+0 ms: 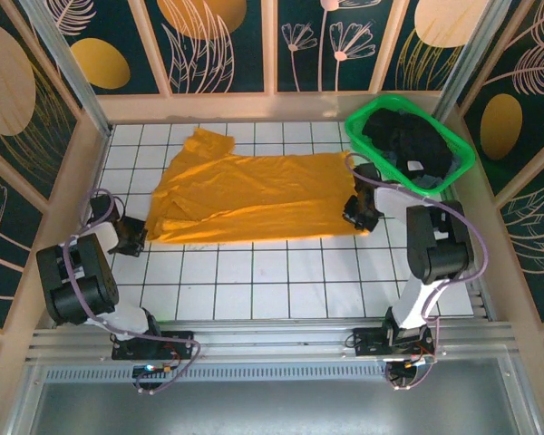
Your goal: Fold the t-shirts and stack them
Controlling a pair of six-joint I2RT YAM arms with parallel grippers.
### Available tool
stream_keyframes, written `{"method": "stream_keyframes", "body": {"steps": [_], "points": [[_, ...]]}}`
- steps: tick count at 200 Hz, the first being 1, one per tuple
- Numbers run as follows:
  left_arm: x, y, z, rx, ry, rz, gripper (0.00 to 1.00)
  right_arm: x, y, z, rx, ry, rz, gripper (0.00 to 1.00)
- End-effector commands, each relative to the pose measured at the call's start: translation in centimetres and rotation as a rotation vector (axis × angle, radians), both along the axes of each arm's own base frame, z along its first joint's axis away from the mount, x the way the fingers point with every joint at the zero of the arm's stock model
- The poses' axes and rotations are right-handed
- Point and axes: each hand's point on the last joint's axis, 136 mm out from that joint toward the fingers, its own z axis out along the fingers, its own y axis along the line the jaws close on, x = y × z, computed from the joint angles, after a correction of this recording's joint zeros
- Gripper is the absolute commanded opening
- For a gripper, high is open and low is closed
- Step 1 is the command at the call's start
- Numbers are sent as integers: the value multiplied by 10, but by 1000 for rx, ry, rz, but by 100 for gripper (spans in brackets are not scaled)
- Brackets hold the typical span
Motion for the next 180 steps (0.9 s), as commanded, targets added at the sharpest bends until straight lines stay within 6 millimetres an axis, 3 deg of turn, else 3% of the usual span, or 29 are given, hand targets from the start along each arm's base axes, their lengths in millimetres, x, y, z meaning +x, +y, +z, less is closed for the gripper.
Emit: {"method": "stream_keyframes", "body": {"steps": [1,19,51,68,78,99,125,141,157,180], "points": [[-76,-27,-40,-81,282,42,0,-36,-12,-18,-34,122,-32,23],[-78,-15,-32,-23,283,85,1,-22,-4,-6,-1,72,5,27],[-65,-1,-3,45,242,116,37,13,25,36,45,-85,129,39],[-53,5,28,115,196,105,49,25,42,61,37,-161,206,42],[-42,4,49,153,158,79,52,30,53,75,37,-202,248,43],[-27,-28,72,91,96,14,57,36,87,100,91,-290,358,48],[-24,-92,75,-54,59,-49,57,24,167,128,394,-393,623,51],[-22,-126,71,-159,34,-45,56,10,205,145,501,-436,749,54],[-14,-145,70,-212,6,-36,57,5,224,150,547,-440,791,54],[1,-166,61,-243,14,-64,56,5,230,146,553,-428,782,54]]}}
